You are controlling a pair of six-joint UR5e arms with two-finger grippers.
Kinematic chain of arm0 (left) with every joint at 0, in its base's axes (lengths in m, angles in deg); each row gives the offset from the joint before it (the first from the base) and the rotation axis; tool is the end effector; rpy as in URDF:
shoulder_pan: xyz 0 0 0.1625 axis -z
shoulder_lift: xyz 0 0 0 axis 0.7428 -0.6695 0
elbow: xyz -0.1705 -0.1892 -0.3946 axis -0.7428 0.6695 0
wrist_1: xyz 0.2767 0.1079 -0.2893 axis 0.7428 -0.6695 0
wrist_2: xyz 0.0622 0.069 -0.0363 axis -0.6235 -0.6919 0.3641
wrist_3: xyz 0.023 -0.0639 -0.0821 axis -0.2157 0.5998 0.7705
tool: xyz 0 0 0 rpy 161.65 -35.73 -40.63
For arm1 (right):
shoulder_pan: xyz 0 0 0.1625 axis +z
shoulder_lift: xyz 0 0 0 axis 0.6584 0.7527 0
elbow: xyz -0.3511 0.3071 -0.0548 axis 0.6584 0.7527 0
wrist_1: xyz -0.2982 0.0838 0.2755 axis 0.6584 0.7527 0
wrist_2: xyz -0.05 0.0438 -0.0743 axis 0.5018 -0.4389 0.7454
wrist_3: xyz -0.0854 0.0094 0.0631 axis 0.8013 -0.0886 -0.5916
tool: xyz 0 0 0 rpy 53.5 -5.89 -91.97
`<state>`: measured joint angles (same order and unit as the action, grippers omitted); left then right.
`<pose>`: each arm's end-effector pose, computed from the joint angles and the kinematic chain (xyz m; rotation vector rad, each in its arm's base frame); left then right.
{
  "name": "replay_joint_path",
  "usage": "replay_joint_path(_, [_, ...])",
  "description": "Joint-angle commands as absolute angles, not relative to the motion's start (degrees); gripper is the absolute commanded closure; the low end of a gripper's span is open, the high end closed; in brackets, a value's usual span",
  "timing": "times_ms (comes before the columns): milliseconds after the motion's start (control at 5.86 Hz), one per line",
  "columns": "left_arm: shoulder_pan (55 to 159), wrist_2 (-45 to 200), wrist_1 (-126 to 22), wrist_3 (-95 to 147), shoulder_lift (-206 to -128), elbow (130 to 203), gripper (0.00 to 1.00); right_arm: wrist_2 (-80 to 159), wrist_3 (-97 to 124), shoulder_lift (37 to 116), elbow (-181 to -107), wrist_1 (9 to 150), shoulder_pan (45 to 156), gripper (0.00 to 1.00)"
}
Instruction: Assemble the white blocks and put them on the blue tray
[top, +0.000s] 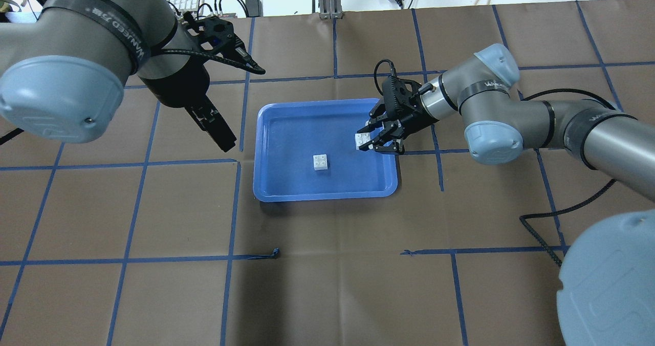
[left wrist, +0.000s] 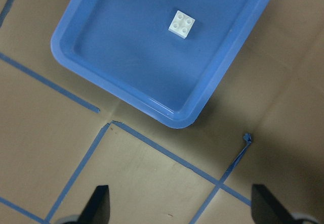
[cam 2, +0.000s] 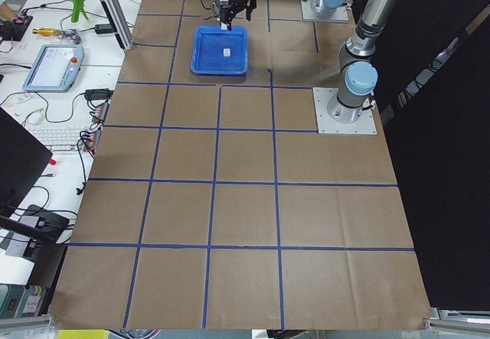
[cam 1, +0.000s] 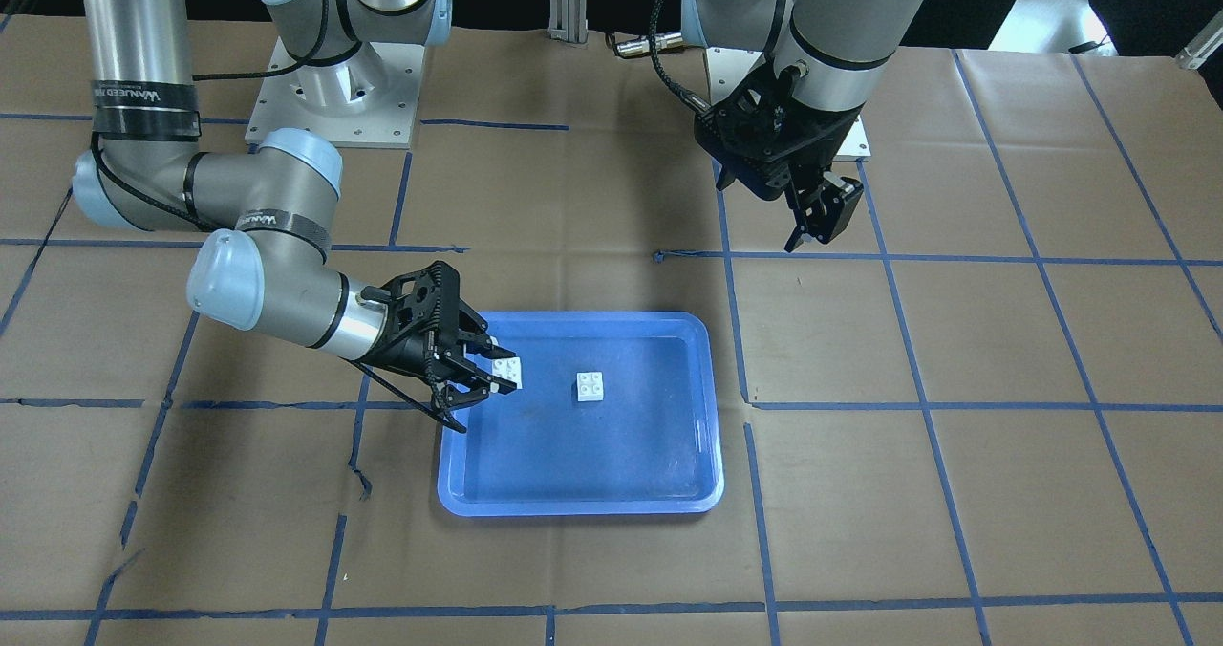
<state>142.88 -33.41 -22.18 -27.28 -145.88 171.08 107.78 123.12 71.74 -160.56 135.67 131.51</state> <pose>-0.1753 -0.4665 0.4944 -1.1554 -2.9049 -0.0068 0.2116 -0.5760 0.2364 -1.8104 1.7123 -0.7248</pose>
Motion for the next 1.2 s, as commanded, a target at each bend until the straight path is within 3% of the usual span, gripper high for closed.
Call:
replay_joint_path(0, [142.5,-40.3,-21.3,-3.4,-144.3,170.2,0.02,108.2,110.5,66.8,-160.1,147.2,135.3,0.68])
replay_joint_path(171, [142.5,-40.4,-20.0,5.9,-144.1,170.1,0.01,108.6,110.4,66.4,-160.4,147.4,135.3,0.68])
replay_joint_path(1024, [139.8,-40.7,-21.3,7.5,-144.5,166.2,0.01,108.5,110.3,65.6,-162.2,147.9,136.8,0.68])
